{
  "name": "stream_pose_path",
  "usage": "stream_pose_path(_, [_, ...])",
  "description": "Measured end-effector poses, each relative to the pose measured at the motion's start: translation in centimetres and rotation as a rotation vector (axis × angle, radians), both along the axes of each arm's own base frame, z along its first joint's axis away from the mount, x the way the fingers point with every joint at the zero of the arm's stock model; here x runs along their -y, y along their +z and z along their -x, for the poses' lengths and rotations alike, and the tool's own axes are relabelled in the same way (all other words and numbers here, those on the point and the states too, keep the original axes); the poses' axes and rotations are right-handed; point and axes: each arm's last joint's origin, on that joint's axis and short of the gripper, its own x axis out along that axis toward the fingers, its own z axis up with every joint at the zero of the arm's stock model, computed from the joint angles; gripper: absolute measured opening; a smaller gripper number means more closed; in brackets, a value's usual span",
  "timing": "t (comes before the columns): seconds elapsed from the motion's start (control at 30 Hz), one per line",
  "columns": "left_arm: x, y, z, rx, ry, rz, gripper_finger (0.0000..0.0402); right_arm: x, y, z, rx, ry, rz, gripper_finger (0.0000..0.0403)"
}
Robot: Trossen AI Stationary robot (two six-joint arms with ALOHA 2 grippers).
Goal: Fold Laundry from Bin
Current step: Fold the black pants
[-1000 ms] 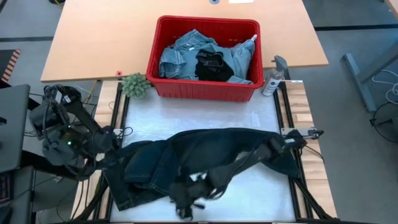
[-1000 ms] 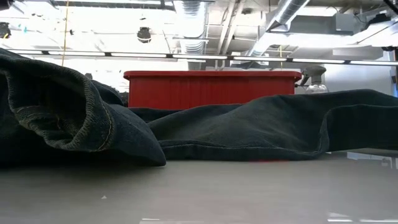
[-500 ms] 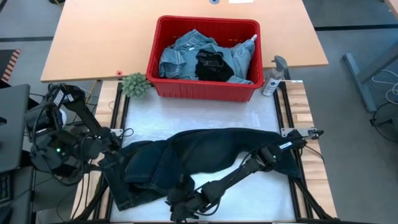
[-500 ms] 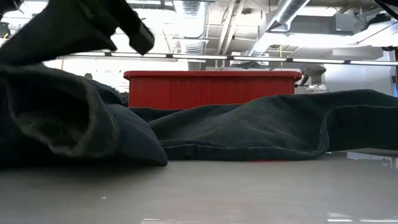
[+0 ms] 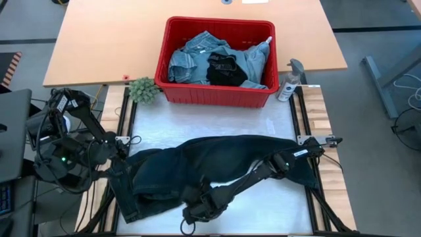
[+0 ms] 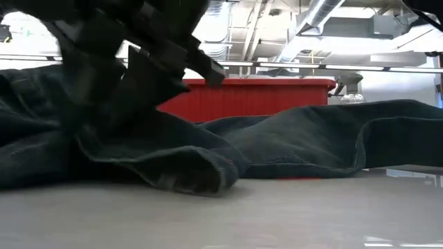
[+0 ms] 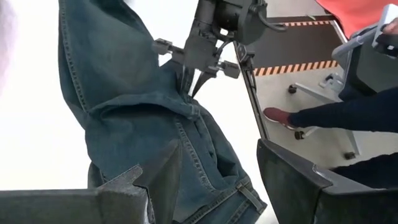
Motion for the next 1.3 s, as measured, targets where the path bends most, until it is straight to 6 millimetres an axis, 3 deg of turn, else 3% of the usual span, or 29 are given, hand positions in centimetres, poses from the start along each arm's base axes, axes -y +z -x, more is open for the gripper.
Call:
stream_pose_path(0.1, [0.0, -0.2, 0.0, 0.007, 0.009, -0.014, 0.0196, 0.6, 1.4, -0.1, 0.025, -0.033, -0.076, 0.0036])
stream_pose_path(0.13, [0.1, -0.2, -0.1, 0.006, 0.009, -0.015, 0.0196, 0.8, 2.0, -0.1, 0.036, -0.046, -0.090, 0.0021])
stream_pose_path(0.3, [0.2, -0.2, -0.2, 0.012, 0.026, -0.018, 0.0196, 2.2, 8.6, 1.3, 0.185, -0.138, -0.075, 0.0017])
stream_pose_path(0.43, [0.5, -0.3, -0.3, 0.013, 0.040, -0.013, 0.0196, 5.4, 14.0, 3.4, 0.254, -0.251, 0.017, 0.0017])
stream_pose_path(0.53, [0.8, -0.3, -0.5, 0.032, 0.053, -0.011, 0.0196, 7.6, 17.0, 3.9, 0.256, -0.172, 0.018, 0.0021])
stream_pose_path(0.6, [1.0, -0.3, -0.7, 0.043, 0.066, -0.025, 0.0196, 8.3, 18.1, 3.7, 0.260, -0.078, -0.030, 0.0051])
stream_pose_path(0.7, [1.5, -0.5, -0.9, 0.042, 0.058, -0.049, 0.0196, 8.2, 17.9, 3.6, 0.192, 0.076, -0.056, 0.0115])
stream_pose_path(0.8, [2.1, -0.8, -1.0, 0.008, -0.012, -0.079, 0.0196, 8.0, 17.1, 3.9, 0.053, 0.337, 0.080, 0.0178])
stream_pose_path(0.93, [2.5, -1.0, -1.1, -0.017, -0.029, -0.082, 0.0196, 8.7, 17.3, 3.6, 0.012, 0.547, 0.255, 0.0234])
stream_pose_path(1.03, [2.5, -1.0, -1.2, -0.012, 0.003, -0.069, 0.0196, 9.7, 17.4, 2.9, 0.023, 0.683, 0.254, 0.0240])
stream_pose_path(1.3, [2.2, -0.9, -1.5, 0.036, 0.136, -0.033, 0.0196, 11.9, 14.2, 0.8, -0.066, 1.025, 0.363, 0.0213])
